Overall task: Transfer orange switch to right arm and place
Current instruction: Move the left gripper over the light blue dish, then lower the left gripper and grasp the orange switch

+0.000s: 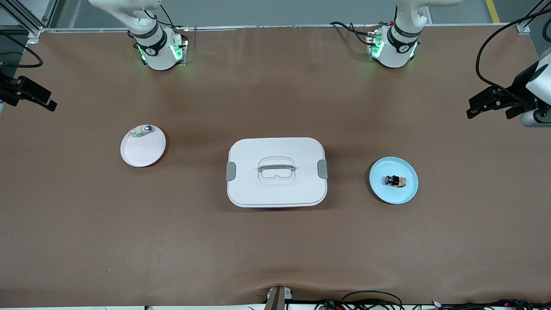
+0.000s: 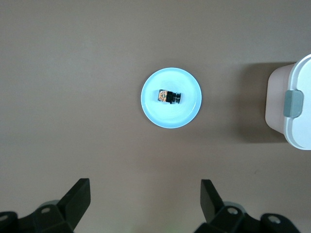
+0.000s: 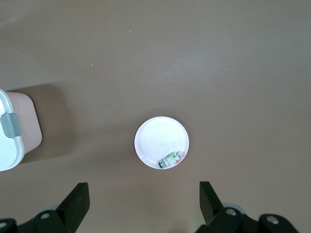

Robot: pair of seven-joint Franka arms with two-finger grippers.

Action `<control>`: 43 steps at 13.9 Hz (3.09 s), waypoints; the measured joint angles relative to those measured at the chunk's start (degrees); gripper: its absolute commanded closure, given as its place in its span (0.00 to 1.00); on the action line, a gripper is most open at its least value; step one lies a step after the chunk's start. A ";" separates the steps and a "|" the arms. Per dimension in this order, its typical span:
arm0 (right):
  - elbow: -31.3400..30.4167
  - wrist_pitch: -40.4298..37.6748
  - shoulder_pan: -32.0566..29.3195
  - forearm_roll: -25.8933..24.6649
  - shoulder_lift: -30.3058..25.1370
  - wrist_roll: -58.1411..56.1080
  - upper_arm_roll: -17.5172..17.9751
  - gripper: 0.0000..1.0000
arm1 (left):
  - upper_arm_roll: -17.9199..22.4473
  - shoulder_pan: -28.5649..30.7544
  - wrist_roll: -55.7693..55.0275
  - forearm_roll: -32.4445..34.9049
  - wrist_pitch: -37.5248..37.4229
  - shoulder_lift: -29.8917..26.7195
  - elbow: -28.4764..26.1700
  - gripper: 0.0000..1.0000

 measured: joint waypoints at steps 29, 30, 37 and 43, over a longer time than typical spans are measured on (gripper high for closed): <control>-0.38 0.11 -0.25 0.00 0.13 0.09 -0.68 0.00 | -1.31 -0.53 3.03 2.32 33.43 8.84 -26.53 0.00; -0.38 0.12 -0.26 0.00 0.13 0.09 -0.68 0.00 | -1.53 -0.54 4.39 2.32 34.76 9.67 -27.24 0.00; -0.38 0.20 -0.31 0.00 0.13 0.10 -0.69 0.00 | -2.72 -0.35 15.02 2.32 43.39 18.10 -27.71 0.00; -0.37 0.78 -0.36 0.00 0.15 0.12 -0.66 0.00 | -2.82 -0.33 15.82 -1.54 46.11 22.95 -26.95 0.00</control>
